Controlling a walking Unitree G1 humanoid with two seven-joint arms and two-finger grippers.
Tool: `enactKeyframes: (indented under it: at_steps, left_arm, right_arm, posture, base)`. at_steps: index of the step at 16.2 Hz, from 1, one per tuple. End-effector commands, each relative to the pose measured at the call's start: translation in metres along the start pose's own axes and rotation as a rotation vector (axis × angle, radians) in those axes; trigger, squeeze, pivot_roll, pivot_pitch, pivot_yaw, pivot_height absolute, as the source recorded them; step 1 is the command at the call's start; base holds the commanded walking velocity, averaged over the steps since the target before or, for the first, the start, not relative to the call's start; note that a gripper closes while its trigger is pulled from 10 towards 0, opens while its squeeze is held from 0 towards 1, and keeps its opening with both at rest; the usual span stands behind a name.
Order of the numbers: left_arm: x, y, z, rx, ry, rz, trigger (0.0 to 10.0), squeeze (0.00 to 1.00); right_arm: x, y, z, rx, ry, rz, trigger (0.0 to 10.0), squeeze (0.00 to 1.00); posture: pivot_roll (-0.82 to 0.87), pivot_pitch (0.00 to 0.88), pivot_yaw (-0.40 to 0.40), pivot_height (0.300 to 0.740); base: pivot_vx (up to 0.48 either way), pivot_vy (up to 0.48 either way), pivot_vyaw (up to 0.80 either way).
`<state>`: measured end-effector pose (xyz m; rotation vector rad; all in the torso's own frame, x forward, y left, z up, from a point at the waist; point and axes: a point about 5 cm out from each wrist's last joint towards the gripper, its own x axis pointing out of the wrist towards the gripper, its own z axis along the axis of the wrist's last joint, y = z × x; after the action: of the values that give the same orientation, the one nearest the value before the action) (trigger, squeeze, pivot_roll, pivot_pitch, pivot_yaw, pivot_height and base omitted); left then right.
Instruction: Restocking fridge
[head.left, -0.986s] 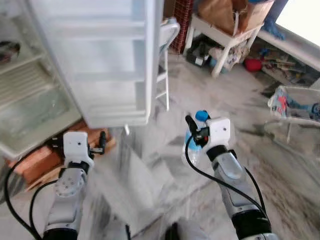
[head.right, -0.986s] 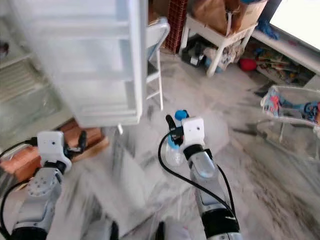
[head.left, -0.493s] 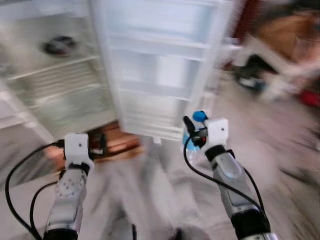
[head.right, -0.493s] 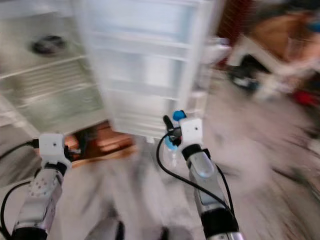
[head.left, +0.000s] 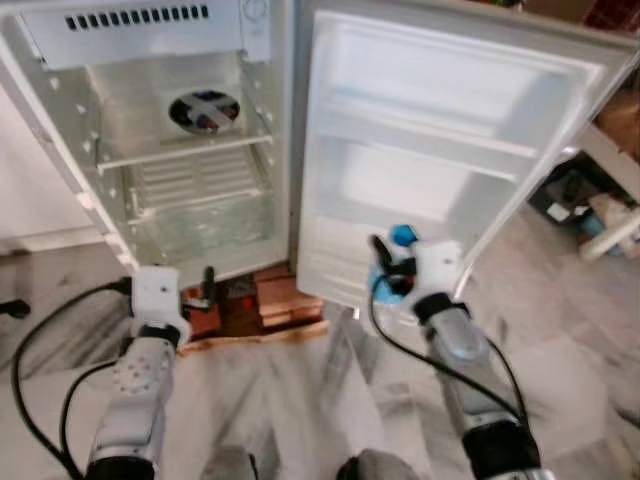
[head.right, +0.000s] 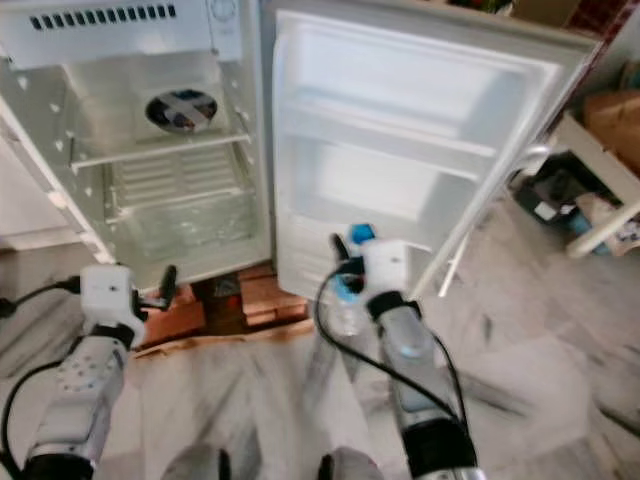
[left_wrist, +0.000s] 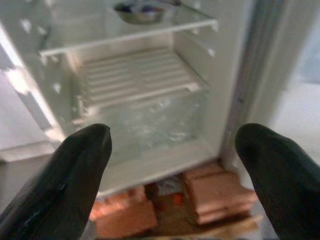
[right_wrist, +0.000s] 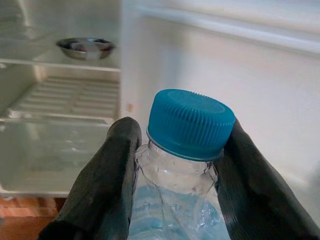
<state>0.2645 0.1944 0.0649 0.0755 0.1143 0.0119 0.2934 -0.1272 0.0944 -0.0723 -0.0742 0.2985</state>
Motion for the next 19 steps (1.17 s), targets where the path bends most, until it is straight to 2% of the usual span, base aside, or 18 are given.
enactKeyframes:
  at_steps: [1, 7, 16, 19]
  left_arm:
    - [0.0012, -0.0123, 0.0018, 0.001, -0.011, -0.035, 10.0, 0.00]
    - [0.0014, -0.0144, 0.0009, -0.005, -0.005, -0.043, 10.0, 0.00]
    - [0.0020, -0.0185, 0.0013, -0.005, -0.006, -0.062, 10.0, 0.00]
    - [0.0018, -0.0192, 0.0015, -0.003, -0.010, -0.064, 10.0, 0.00]
  right_arm:
    - [-0.0012, -0.0141, 0.0085, -0.031, -0.038, -0.038, 10.0, 0.00]
    - [0.0001, -0.0175, 0.0095, -0.047, -0.041, -0.064, 10.0, 0.00]
    - [-0.0007, -0.0169, 0.0061, -0.038, -0.024, -0.062, 10.0, 0.00]
    - [-0.0011, -0.0149, 0.0052, -0.023, -0.020, -0.044, 10.0, 0.00]
  posture:
    - [0.06, 0.124, -0.071, 0.740]
    - [0.06, 0.125, -0.074, 0.740]
    - [0.06, 0.127, -0.075, 0.740]
    - [0.06, 0.127, -0.076, 0.740]
  base:
    - [0.480, 0.000, 0.00]
    - [0.466, 0.000, 0.00]
    - [0.000, 0.000, 0.00]
    - [0.000, -0.329, 0.00]
